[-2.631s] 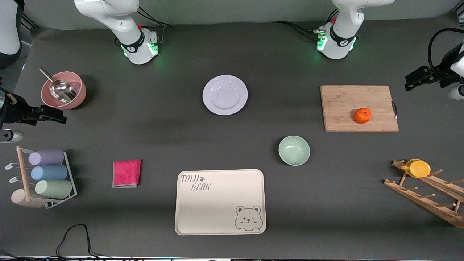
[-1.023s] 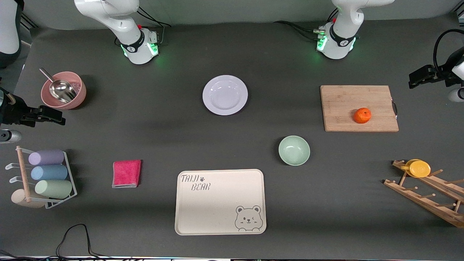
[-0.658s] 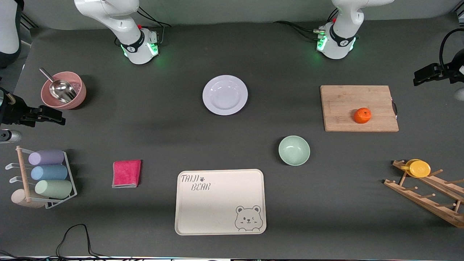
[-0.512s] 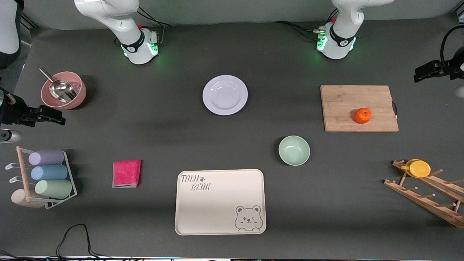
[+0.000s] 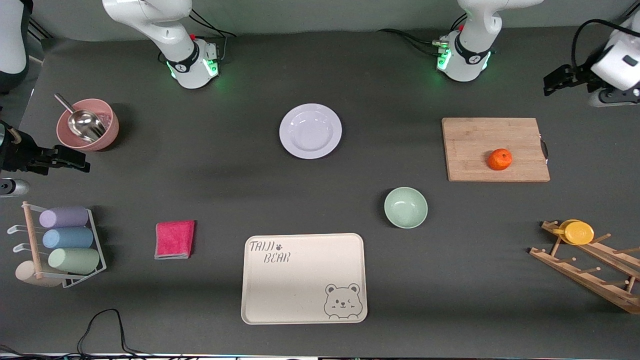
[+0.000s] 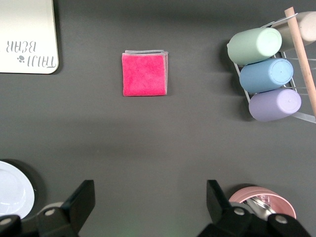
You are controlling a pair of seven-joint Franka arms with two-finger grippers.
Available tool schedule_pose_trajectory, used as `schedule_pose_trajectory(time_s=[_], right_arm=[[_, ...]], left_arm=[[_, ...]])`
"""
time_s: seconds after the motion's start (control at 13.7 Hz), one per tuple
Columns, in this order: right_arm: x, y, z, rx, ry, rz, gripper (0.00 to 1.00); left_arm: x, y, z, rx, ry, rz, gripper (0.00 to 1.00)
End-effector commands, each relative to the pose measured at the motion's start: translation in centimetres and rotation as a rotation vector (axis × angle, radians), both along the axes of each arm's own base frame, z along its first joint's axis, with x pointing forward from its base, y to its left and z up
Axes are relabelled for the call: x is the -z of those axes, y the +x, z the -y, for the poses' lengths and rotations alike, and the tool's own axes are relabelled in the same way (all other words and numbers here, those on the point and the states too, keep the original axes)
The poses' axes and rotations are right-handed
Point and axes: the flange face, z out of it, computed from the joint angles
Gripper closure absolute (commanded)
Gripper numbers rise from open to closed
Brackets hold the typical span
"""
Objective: Place orange and plate with both arms
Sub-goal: 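Lower the left gripper onto the orange on the cutting board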
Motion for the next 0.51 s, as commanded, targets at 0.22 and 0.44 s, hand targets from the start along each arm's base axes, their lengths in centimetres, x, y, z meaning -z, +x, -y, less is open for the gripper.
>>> schedule_pose_trajectory(time_s=[0.22, 0.44], right_arm=[[-1.1, -1.6, -0.1, -0.017, -0.007, 0.008, 0.00], [-1.7, -5.8, 0.0, -0.011, 0.006, 0.041, 0.00]], left_arm=[[7.0, -1.0, -1.5, -0.042, -0.008, 0.056, 0.00], [13.0, -1.1, -2.5, -0.061, -0.011, 0.087, 0.00]])
